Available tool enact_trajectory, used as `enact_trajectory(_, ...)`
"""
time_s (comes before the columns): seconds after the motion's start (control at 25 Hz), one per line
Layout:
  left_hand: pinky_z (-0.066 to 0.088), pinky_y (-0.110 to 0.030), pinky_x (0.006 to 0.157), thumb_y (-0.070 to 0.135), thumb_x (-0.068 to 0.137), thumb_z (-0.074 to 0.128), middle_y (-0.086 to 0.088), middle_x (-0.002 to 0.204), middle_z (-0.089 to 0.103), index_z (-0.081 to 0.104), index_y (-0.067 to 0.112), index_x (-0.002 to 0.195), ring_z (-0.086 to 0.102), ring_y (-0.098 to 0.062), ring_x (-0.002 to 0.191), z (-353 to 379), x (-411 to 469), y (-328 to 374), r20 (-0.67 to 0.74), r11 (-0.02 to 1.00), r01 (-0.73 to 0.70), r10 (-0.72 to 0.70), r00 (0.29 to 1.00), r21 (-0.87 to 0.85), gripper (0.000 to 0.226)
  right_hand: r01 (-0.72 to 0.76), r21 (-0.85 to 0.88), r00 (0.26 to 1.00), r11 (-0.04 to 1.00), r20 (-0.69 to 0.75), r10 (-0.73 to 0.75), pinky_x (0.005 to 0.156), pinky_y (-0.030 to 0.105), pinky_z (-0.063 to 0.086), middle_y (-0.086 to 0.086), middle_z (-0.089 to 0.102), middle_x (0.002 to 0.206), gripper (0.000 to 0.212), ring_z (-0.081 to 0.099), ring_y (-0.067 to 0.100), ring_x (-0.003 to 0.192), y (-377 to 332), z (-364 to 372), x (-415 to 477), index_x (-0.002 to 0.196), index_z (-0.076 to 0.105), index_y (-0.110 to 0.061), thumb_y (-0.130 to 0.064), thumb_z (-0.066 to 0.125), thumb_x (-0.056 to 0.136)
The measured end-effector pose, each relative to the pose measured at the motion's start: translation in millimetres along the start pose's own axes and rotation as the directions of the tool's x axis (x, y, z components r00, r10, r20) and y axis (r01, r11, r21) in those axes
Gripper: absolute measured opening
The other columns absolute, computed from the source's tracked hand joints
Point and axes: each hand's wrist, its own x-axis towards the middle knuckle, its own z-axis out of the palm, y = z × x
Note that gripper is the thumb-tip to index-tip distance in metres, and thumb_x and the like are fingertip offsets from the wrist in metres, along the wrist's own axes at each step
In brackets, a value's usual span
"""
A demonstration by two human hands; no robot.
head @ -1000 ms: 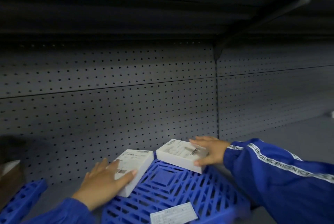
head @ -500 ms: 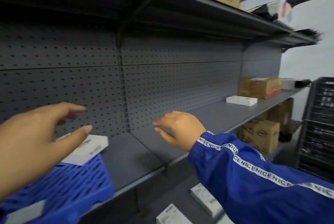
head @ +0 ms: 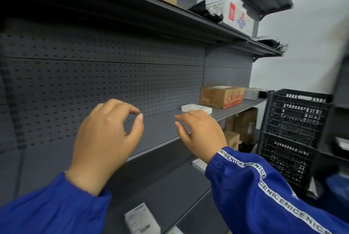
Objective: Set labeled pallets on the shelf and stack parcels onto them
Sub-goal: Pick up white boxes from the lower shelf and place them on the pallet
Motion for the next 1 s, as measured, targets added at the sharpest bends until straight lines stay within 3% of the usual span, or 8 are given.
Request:
enact_trajectory(0.24, 0.042, -0.029, 0.069, 0.041, 0.081, 0.039, 0.002, 0.089, 0.065, 0.067, 0.016, 0.088, 0.061, -0.022, 0.082, 137.1, 37.1, 49.8, 0.072, 0.999, -0.045, 0.046, 0.996, -0.019, 0.038, -0.127, -0.072, 0.992, 0.989, -0.035, 0.125, 0.084, 0.035, 0.049, 0.0, 0.069, 0.105, 0.041, 0.062, 0.021, 0.098, 113.2, 22.7, 4.3, 0.111, 0.065, -0.017, -0.038, 0.042, 0.084)
enact_trajectory(0.4, 0.047, -0.033, 0.071, 0.044, 0.081, 0.036, 0.003, 0.092, 0.066, 0.067, 0.018, 0.092, 0.062, -0.021, 0.086, 235.7, 68.2, 61.1, 0.124, 0.999, -0.033, 0.031, 0.992, 0.012, 0.042, -0.15, -0.087, 0.986, 0.985, 0.06, 0.156, 0.097, 0.036, 0.04, 0.0, 0.057, 0.125, 0.045, 0.051, 0.021, 0.117, 195.2, 64.7, 24.7, 0.129, 0.05, -0.019, -0.038, 0.048, 0.088)
enact_trajectory(0.72, 0.05, -0.034, 0.068, 0.039, 0.078, 0.046, 0.003, 0.089, 0.067, 0.067, 0.017, 0.091, 0.064, -0.021, 0.081, 405.0, 135.9, 69.6, 0.226, 0.998, 0.045, -0.055, 0.973, 0.053, 0.033, -0.269, -0.086, 0.923, 0.959, 0.26, 0.282, 0.104, 0.034, 0.032, -0.001, 0.04, 0.14, 0.061, 0.035, 0.02, 0.129, 337.3, 161.1, 86.1, 0.143, 0.026, -0.022, -0.048, 0.042, 0.089)
enact_trajectory(0.84, 0.046, -0.036, 0.082, 0.033, 0.082, 0.057, 0.0, 0.111, 0.063, 0.061, 0.016, 0.112, 0.059, -0.023, 0.101, 455.8, 144.3, 68.8, 0.33, 0.981, 0.161, -0.189, 0.925, 0.11, 0.035, -0.346, -0.052, 0.864, 0.937, 0.373, 0.339, 0.106, 0.037, 0.033, 0.003, 0.036, 0.143, 0.07, 0.032, 0.024, 0.131, 366.8, 201.4, 99.5, 0.144, 0.022, -0.021, -0.053, 0.044, 0.086)
enact_trajectory(1.0, 0.035, -0.033, 0.102, 0.04, 0.09, 0.044, -0.005, 0.142, 0.039, 0.035, 0.016, 0.138, 0.038, -0.023, 0.128, 520.2, 148.6, 59.6, 0.454, 0.913, 0.391, -0.398, 0.797, 0.115, 0.054, -0.416, -0.02, 0.767, 0.909, 0.529, 0.363, 0.11, 0.043, 0.027, 0.009, 0.022, 0.151, 0.082, 0.018, 0.033, 0.139, 395.0, 246.0, 118.8, 0.146, 0.012, -0.021, -0.059, 0.044, 0.082)
